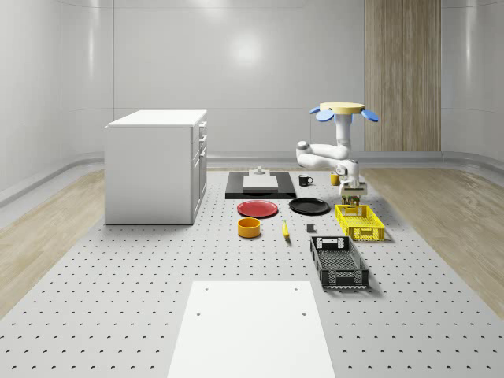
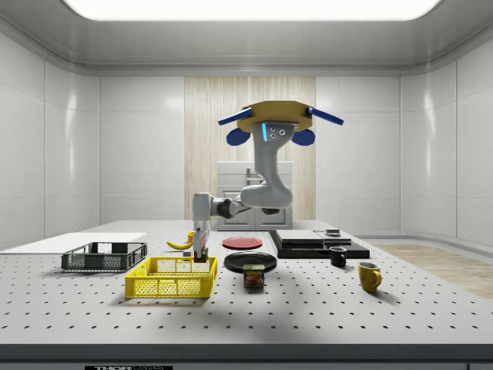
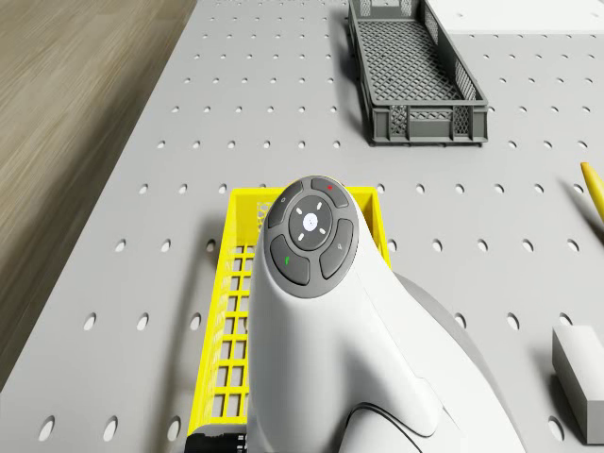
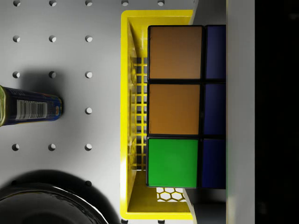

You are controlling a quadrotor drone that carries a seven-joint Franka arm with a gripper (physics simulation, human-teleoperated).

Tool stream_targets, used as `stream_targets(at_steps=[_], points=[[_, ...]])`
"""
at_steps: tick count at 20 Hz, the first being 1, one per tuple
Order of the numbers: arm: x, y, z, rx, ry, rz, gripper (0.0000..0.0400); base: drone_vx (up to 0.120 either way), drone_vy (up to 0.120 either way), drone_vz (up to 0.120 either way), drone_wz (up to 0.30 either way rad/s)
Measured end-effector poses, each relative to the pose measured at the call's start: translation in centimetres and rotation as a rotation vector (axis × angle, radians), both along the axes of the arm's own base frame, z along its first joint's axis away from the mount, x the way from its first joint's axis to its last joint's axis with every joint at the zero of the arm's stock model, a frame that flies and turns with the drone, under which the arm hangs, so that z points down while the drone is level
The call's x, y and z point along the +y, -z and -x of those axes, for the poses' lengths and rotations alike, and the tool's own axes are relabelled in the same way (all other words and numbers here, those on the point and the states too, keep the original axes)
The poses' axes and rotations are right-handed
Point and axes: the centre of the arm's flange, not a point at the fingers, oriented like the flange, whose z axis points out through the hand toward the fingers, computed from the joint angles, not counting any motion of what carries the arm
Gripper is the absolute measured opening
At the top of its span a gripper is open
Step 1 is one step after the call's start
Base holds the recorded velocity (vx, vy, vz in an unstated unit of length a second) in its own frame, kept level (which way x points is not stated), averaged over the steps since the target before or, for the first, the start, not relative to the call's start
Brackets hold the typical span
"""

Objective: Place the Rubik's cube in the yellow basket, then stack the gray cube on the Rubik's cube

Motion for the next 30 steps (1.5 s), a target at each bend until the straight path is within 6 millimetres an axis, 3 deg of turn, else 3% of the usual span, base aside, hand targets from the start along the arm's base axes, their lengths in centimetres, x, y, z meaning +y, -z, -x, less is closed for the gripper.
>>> stream_targets(at_steps=[8, 13, 30], points=[[0.0, 0.0, 0.0, 0.000, 0.000, 0.000, 0.0321, 0.120, -0.040, -0.105, 0.000], [0.0, 0.0, 0.0, 0.000, 0.000, 0.000, 0.0321, 0.112, -0.008, 0.000, 0.000], [0.0, -5.0, 0.0, 0.000, 0.000, 0.000, 0.0320, 0.000, 0.000, 0.000, 0.000]])
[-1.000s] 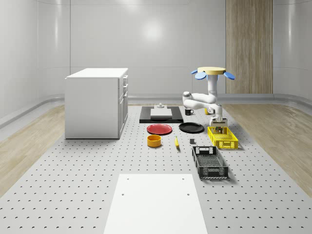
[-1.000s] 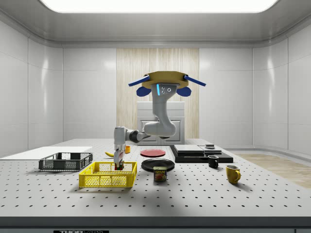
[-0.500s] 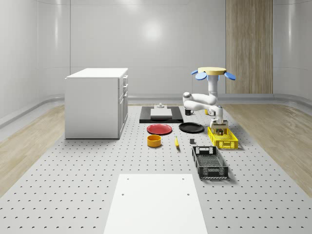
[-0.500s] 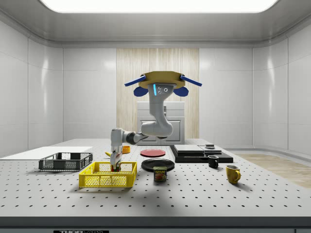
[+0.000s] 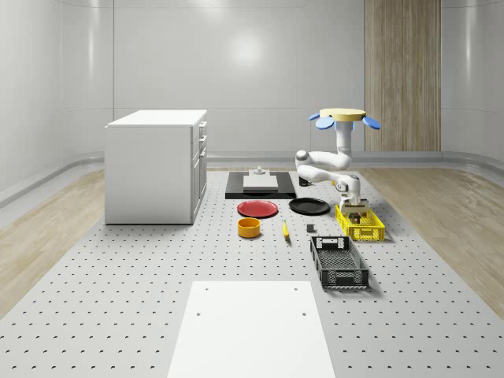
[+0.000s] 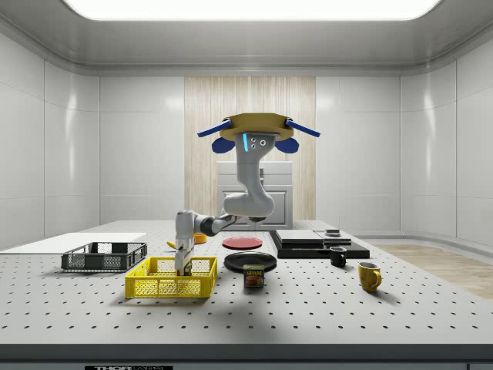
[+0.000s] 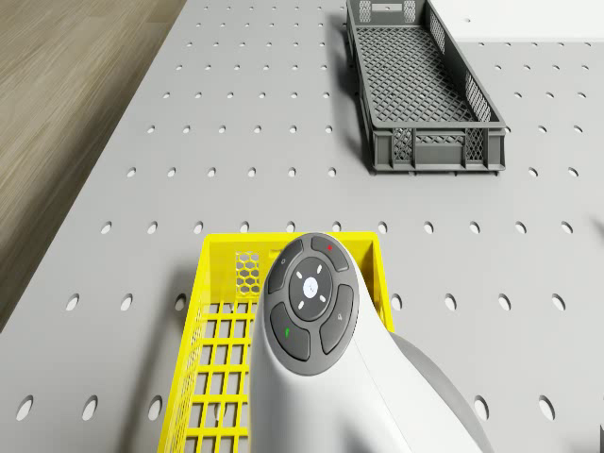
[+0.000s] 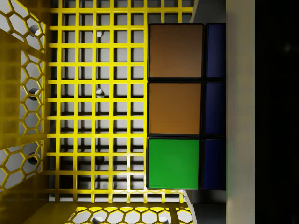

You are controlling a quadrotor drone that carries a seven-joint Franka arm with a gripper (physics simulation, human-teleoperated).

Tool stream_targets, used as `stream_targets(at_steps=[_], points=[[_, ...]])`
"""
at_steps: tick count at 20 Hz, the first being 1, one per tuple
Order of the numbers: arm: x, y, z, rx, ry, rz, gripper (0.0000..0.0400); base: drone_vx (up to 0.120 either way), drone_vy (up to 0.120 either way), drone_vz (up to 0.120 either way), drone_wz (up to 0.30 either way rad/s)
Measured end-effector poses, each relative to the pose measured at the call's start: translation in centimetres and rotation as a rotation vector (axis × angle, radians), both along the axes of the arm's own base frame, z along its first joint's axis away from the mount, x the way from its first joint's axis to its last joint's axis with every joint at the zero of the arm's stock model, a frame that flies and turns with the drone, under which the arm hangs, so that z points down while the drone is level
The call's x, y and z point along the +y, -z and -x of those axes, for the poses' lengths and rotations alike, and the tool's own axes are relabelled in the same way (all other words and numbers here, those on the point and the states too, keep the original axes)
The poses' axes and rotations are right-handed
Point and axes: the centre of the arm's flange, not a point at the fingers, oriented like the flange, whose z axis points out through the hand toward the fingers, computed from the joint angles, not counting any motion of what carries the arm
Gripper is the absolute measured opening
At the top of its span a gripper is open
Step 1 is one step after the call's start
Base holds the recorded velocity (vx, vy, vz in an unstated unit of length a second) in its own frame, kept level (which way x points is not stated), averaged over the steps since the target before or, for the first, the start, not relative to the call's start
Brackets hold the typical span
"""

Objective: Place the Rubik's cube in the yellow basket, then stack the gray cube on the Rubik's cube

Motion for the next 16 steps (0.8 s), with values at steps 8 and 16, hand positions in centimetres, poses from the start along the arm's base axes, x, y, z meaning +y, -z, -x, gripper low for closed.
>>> stream_targets(at_steps=[8, 16], points=[[-0.10, -0.16, -0.07, -0.006, -0.020, -0.004, 0.0390, 0.000, 0.000, 0.060, 0.000], [-0.02, -0.36, -0.01, 0.000, -0.005, 0.003, 0.0399, 0.040, -0.030, 0.105, 0.000]])
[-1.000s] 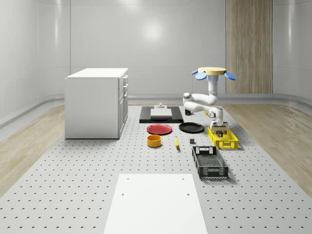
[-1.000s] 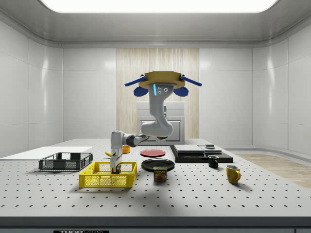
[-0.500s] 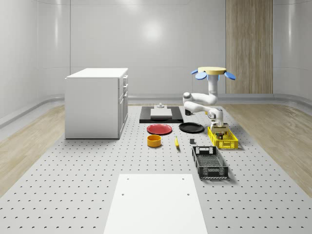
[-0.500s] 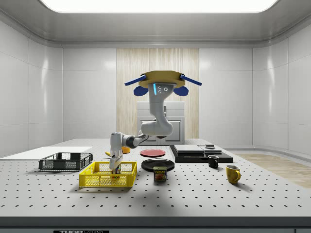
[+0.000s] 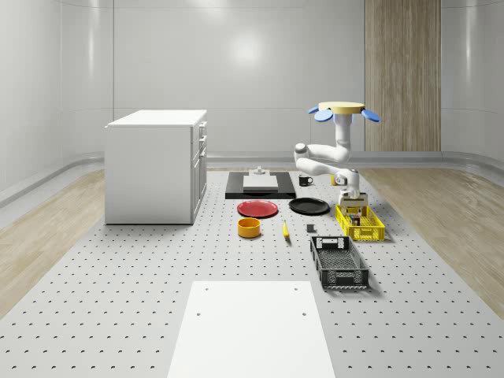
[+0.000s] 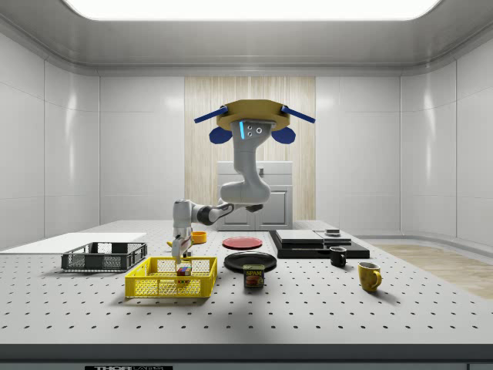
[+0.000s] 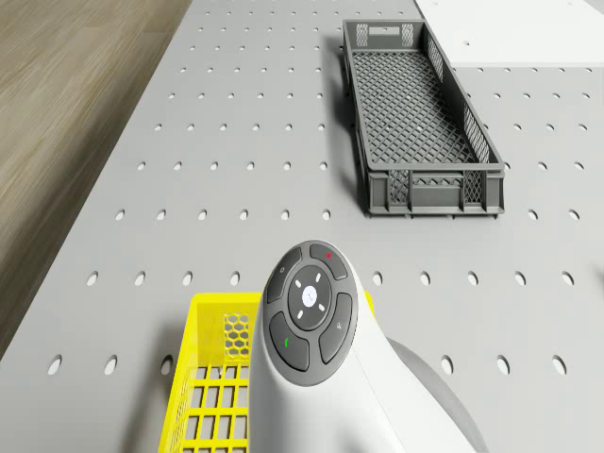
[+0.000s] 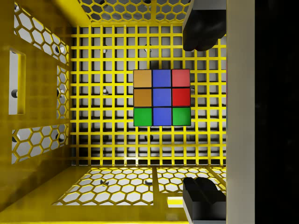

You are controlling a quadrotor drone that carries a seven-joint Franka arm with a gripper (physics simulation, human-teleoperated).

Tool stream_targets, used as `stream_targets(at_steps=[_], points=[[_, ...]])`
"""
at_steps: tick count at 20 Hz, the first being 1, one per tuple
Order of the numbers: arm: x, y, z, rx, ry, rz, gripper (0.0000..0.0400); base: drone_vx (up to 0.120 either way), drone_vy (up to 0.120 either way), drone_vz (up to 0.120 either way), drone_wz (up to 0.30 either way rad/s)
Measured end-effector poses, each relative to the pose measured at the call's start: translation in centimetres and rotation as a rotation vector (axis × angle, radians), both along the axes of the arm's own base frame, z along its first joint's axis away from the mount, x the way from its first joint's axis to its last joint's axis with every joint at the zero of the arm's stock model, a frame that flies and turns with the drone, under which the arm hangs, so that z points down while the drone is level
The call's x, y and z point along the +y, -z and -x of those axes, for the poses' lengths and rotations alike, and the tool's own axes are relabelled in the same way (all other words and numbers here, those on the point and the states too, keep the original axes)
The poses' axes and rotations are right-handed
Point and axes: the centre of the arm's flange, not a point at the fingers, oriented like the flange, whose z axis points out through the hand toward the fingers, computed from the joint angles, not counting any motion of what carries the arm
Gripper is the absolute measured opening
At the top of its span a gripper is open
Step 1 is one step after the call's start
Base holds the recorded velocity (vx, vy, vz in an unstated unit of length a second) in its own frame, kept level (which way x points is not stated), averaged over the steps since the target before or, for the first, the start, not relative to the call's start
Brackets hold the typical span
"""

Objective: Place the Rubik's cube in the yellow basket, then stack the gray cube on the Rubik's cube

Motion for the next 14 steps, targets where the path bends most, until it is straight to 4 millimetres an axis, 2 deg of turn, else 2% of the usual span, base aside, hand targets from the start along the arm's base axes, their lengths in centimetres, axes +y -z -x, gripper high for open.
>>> stream_targets(at_steps=[1, 11, 14], points=[[0.00, -0.01, 0.00, 0.000, 0.001, 0.000, 0.0399, 0.000, -0.040, 0.120, 0.000], [0.01, -0.03, 0.02, 0.002, 0.004, 0.002, 0.0400, 0.120, -0.120, 0.000, 0.000], [0.00, -0.03, 0.02, 0.002, 0.004, 0.002, 0.0400, 0.000, -0.120, 0.000, 0.000]])
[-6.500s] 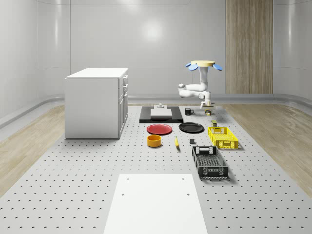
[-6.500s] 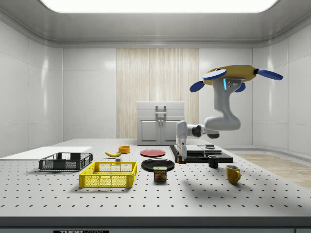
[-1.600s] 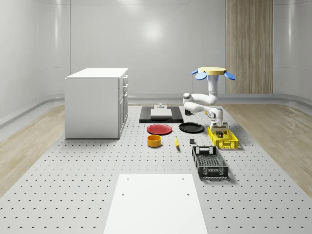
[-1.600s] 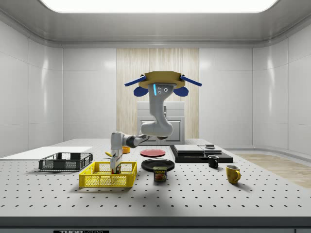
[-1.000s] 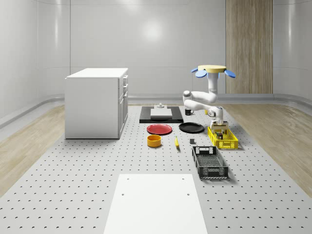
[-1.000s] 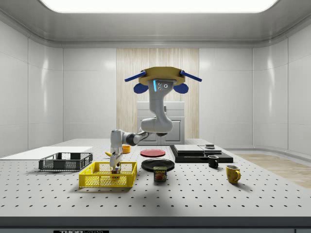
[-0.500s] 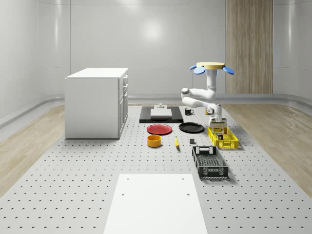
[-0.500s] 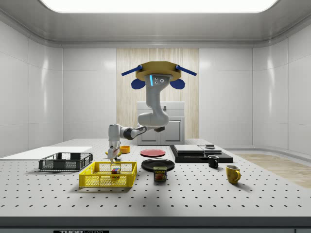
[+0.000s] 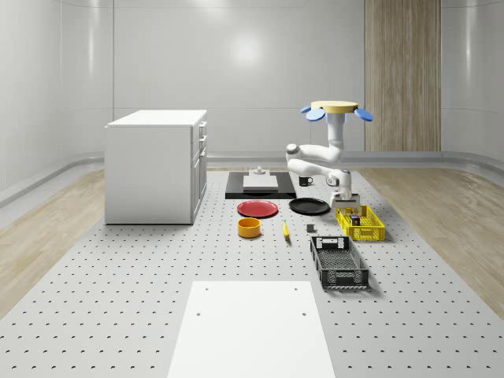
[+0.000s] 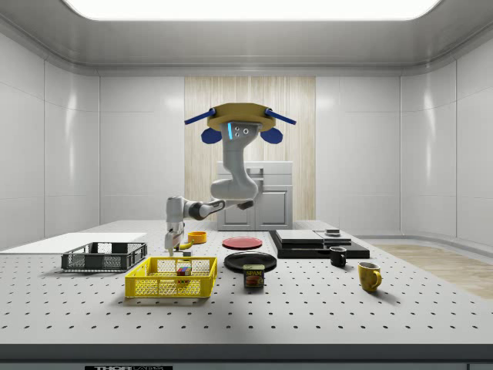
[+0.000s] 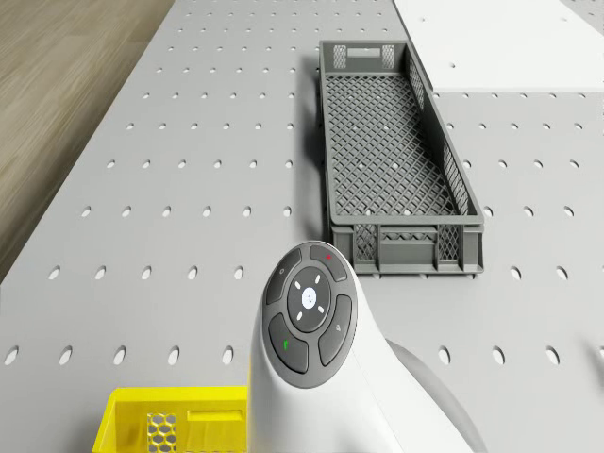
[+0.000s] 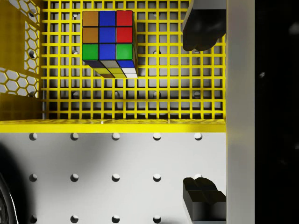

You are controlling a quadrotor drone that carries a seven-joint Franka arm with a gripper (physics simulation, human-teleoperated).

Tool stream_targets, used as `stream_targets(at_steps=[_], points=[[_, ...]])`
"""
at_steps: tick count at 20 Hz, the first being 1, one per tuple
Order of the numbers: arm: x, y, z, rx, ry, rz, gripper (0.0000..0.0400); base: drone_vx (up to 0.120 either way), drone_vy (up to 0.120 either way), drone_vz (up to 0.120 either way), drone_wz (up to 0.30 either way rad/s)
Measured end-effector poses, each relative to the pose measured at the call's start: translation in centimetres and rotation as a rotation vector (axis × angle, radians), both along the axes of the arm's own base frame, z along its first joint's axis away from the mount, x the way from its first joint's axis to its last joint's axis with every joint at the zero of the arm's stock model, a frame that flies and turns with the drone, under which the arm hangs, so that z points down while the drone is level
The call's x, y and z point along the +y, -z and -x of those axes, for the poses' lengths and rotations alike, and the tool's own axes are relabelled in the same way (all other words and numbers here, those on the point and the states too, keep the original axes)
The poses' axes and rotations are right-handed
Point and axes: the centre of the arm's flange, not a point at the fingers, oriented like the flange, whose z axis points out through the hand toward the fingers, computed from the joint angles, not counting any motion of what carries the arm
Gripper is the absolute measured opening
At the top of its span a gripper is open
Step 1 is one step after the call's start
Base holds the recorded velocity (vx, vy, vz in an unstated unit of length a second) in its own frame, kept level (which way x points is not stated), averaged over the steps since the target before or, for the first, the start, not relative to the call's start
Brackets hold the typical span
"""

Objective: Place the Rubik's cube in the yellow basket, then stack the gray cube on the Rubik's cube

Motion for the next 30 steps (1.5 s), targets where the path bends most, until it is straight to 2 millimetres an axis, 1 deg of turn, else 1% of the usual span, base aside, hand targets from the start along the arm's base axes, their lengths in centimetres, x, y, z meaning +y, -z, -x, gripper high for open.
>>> stream_targets(at_steps=[17, 19, 21, 26, 30], points=[[0.00, 0.00, 0.00, 0.000, 0.000, 0.000, 0.0400, 0.000, -0.120, 0.000, 0.000], [0.00, 0.00, 0.00, 0.000, 0.000, 0.000, 0.0400, -0.120, -0.120, 0.000, 0.000], [0.00, 0.00, 0.00, 0.000, 0.000, 0.000, 0.0400, -0.040, -0.120, 0.000, 0.000], [0.00, 0.00, 0.00, 0.000, 0.000, 0.000, 0.0400, 0.000, -0.120, -0.104, 0.000], [0.00, 0.00, 0.00, 0.000, 0.000, 0.000, 0.0400, 0.000, -0.120, -0.020, 0.000]])
